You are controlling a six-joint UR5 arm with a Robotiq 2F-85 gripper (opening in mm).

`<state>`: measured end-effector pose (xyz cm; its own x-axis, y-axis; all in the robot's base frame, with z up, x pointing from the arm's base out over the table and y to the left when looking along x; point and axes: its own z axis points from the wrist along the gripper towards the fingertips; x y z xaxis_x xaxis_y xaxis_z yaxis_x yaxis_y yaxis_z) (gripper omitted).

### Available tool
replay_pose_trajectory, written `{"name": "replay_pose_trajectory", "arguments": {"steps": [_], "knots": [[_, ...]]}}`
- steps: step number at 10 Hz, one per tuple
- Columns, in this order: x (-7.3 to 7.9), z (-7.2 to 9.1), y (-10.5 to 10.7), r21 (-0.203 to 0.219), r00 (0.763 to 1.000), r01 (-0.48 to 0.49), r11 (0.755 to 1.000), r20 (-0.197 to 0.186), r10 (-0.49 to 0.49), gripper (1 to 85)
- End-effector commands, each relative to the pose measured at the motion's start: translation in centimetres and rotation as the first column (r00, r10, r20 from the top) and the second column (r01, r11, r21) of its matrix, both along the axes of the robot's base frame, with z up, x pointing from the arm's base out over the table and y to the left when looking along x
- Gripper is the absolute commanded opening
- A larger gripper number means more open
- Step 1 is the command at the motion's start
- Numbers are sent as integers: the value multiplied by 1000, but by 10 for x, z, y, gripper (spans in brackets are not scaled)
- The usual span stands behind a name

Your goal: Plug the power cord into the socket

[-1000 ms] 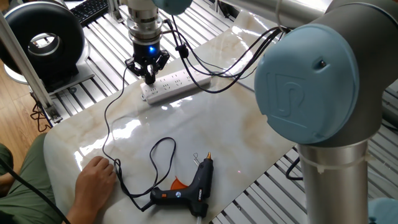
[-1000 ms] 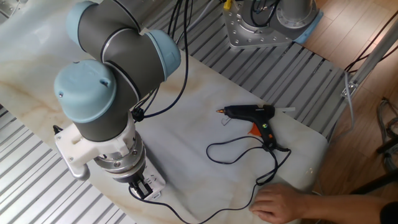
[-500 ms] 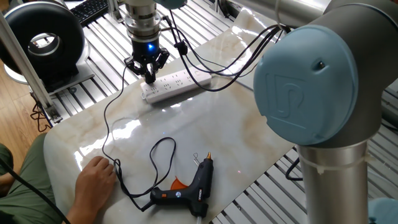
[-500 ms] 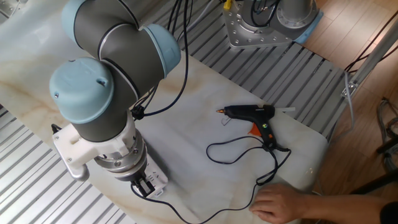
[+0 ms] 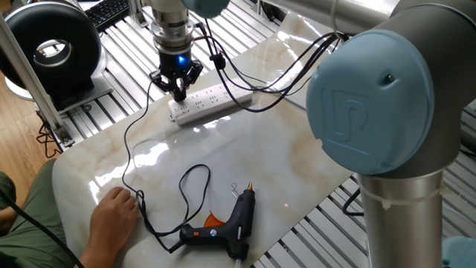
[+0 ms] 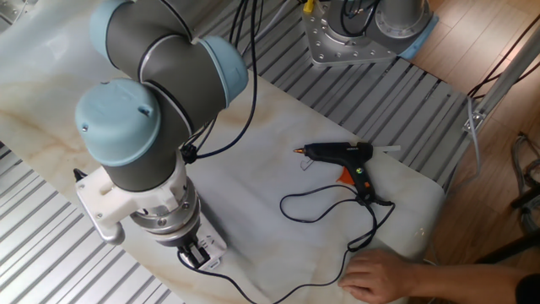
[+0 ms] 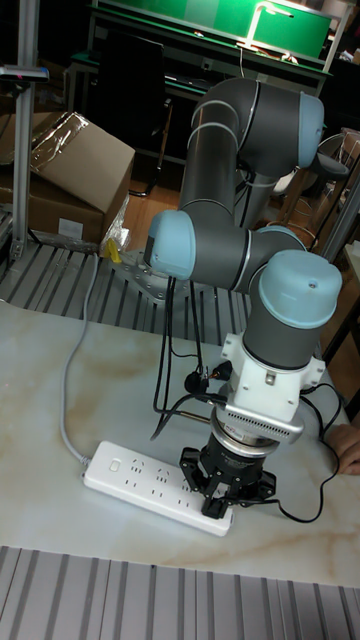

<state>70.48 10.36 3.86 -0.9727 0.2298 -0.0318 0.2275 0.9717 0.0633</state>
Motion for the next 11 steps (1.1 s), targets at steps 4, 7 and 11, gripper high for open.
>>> {"name": "replay_pose_trajectory", "arguments": {"steps": [4, 7, 11], "knots": [[3, -8, -2, 18, 1000, -7, 1000, 24, 7, 10], [1, -6, -3, 21, 1000, -12, 1000, 20, 12, 10], [-11, 1, -13, -5, 994, -111, 994, -8, 111, 147]]}}
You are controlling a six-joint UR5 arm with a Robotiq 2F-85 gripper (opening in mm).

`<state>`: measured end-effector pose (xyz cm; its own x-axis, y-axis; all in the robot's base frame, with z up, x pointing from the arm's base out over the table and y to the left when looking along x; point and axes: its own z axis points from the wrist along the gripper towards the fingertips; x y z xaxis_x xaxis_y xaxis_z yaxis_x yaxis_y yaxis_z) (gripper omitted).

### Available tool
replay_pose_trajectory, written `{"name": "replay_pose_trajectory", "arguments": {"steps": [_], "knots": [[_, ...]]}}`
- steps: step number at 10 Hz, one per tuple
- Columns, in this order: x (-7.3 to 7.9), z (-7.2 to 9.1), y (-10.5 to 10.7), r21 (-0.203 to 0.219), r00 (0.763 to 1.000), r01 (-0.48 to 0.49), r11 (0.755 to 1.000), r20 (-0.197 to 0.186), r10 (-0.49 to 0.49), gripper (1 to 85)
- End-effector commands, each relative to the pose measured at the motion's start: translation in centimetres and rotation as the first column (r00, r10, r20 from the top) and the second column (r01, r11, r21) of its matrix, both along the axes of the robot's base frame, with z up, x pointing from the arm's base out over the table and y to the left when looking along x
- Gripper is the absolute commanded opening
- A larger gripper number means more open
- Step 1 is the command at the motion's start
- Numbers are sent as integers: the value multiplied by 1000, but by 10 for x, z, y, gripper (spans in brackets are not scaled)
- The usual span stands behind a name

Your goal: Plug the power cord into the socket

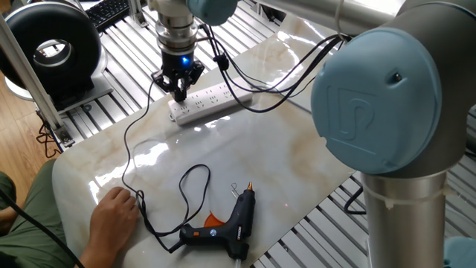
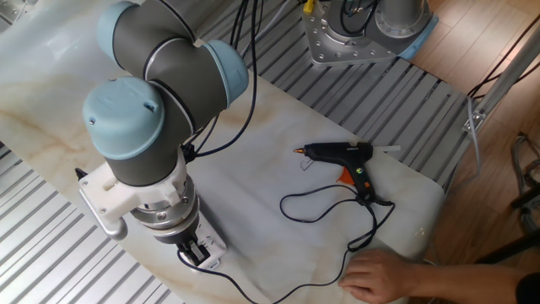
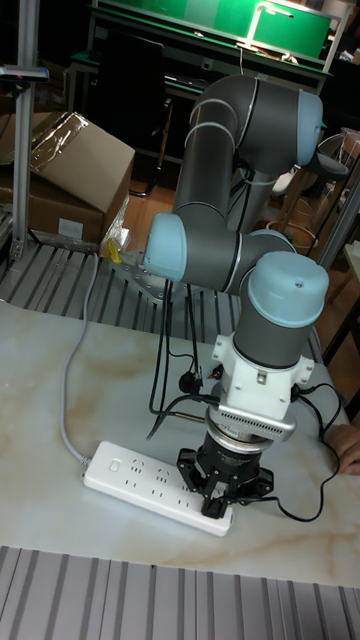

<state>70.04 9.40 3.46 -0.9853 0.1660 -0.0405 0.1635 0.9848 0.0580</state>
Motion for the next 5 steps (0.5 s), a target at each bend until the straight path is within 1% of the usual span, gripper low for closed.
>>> {"name": "replay_pose_trajectory", "arguments": {"steps": [1, 3, 5], "knots": [[-7, 8, -3, 0, 999, -47, 999, -20, 47, 153], [-8, 11, 0, 0, 998, -58, 998, -32, 58, 213], [-8, 13, 5, 3, 997, -59, 998, -47, 59, 237]]}}
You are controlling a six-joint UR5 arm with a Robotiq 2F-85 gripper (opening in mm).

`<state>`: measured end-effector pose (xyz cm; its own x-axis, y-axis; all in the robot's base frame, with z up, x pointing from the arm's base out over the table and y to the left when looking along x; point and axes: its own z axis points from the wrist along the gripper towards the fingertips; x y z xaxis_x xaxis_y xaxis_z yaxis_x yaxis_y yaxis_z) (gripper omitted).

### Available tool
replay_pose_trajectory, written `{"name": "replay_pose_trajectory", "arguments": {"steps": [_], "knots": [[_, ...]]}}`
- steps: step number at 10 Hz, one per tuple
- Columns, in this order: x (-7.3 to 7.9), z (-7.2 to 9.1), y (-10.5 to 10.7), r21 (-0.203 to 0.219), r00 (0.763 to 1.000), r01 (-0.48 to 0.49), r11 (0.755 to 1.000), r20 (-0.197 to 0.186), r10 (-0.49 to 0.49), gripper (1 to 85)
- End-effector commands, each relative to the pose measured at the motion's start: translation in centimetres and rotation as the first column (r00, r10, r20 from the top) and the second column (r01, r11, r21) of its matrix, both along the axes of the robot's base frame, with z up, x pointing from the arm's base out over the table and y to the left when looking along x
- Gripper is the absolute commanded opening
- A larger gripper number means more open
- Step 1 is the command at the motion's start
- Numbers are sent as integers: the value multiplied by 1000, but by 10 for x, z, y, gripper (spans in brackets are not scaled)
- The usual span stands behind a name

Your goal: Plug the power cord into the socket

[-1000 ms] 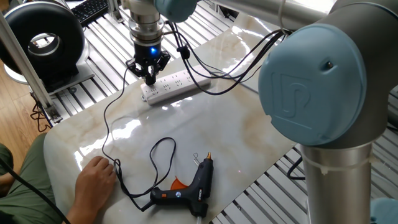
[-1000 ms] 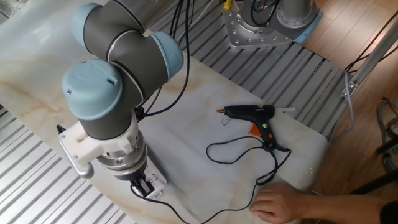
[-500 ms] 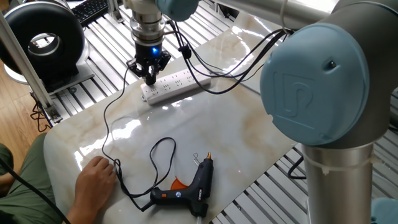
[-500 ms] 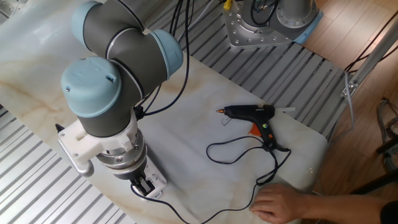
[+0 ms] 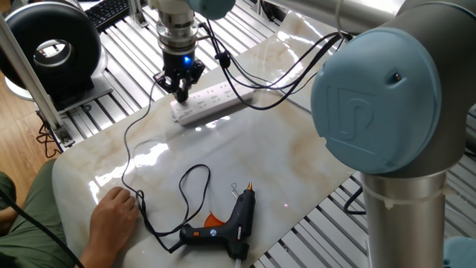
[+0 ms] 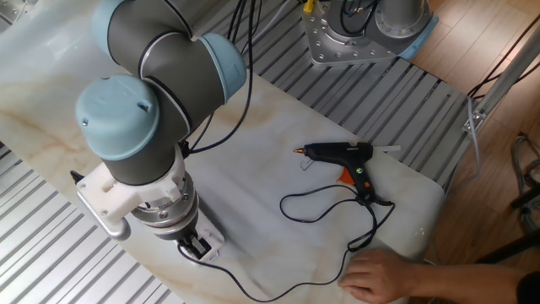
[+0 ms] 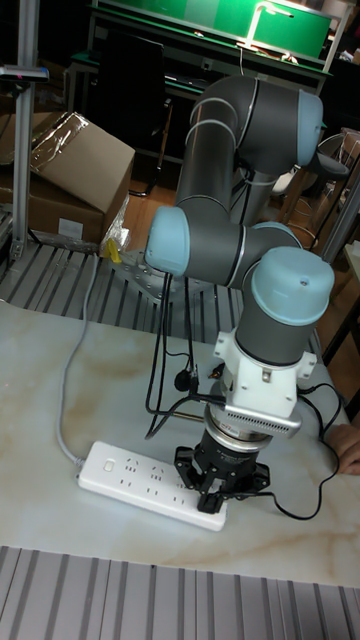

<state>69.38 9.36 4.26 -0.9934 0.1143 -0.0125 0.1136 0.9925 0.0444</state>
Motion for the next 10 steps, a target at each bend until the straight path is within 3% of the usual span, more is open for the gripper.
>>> {"name": "replay_pose_trajectory", "arguments": {"steps": [1, 2, 4, 10], "knots": [[1, 6, 7, 16, 1000, -15, 1000, -10, 16, 260], [3, 5, 7, 22, 1000, -24, 999, 1, 24, 313], [3, 6, 8, 27, 1000, -26, 999, 2, 26, 323], [3, 10, 3, 2, 1000, -30, 1000, 1, 30, 283]]}}
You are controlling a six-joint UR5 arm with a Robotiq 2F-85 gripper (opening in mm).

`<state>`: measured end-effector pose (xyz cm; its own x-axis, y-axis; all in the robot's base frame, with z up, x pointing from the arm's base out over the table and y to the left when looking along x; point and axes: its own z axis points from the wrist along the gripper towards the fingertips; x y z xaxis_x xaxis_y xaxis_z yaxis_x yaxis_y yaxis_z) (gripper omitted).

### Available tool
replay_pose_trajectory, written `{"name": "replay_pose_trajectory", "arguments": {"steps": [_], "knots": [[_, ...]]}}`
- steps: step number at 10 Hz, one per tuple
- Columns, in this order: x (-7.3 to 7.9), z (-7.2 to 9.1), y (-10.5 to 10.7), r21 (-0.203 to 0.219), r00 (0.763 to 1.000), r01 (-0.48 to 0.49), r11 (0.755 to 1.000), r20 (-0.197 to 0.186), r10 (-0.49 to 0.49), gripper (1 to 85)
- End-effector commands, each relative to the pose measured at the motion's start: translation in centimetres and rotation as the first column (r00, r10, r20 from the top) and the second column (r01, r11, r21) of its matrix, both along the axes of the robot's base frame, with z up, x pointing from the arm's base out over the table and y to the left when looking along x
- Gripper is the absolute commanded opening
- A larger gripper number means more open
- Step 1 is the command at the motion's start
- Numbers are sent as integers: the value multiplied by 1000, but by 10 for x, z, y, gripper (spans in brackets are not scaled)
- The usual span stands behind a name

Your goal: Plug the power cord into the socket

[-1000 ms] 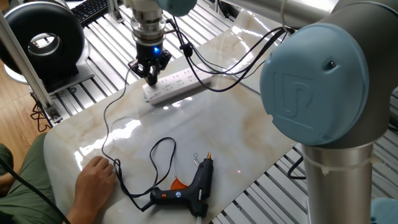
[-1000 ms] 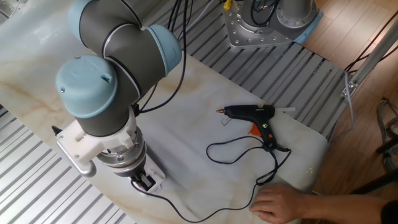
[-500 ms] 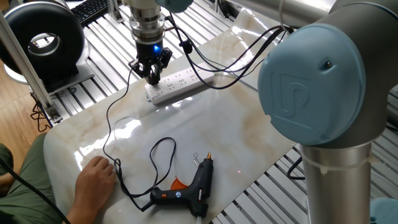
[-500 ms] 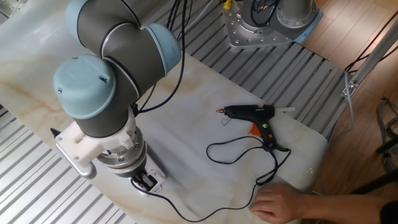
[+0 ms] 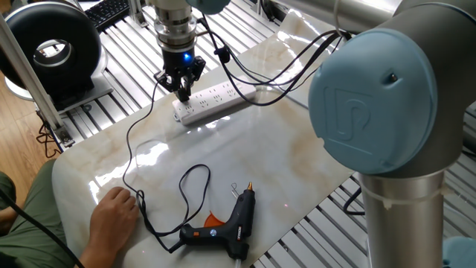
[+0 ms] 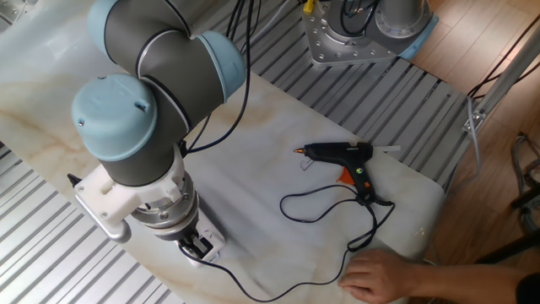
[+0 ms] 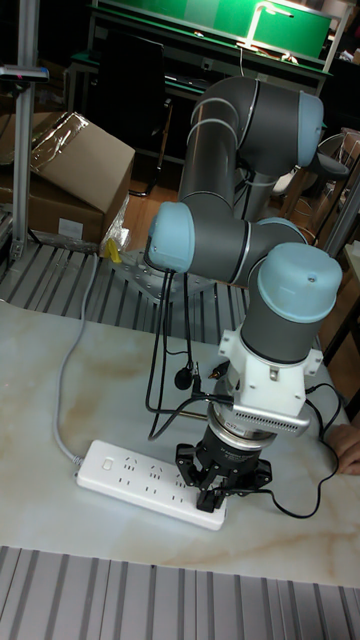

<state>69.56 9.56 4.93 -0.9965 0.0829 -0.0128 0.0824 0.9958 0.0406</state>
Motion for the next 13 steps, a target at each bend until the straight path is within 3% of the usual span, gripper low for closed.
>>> {"name": "replay_pose_trajectory", "arguments": {"steps": [1, 9, 10, 13], "knots": [[2, 5, 1, 0, 1000, 1, 1000, -4, -1, 287], [-1, 6, -2, -17, 1000, 14, 1000, -11, -15, 227], [-1, 6, -2, -18, 1000, 25, 1000, -11, -25, 203], [2, 5, -1, -14, 997, 73, 997, -3, -73, 10]]}}
